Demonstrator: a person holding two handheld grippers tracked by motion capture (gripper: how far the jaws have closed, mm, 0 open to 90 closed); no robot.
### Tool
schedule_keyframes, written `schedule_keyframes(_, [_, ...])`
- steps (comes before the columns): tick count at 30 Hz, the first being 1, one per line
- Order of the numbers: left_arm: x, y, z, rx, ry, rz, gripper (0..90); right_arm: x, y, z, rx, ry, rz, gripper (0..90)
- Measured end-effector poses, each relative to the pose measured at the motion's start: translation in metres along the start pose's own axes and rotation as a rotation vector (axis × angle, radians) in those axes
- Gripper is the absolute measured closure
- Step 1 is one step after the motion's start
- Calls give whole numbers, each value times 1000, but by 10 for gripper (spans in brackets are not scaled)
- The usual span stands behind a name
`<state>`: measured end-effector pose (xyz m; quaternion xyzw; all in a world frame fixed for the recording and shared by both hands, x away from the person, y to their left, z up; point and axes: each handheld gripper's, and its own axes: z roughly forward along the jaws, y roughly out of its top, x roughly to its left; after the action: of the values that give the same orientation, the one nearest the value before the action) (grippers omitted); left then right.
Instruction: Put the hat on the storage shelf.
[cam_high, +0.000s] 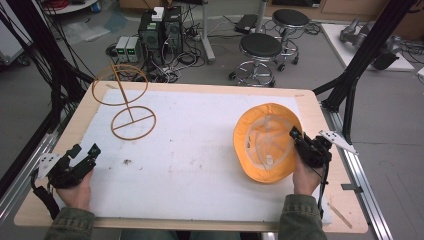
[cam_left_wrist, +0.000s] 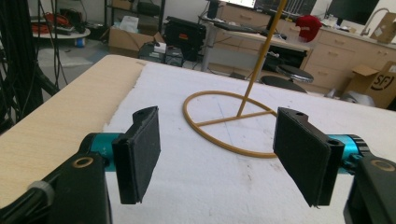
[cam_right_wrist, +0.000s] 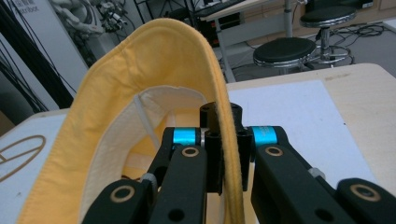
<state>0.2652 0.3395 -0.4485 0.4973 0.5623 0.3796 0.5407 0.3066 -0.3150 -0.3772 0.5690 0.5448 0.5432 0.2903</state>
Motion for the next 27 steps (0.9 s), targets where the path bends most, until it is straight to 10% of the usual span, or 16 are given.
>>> schedule_keyframes(27, [6,1,1,-5,-5,-37,321,84,76,10,-161,0,-155,875])
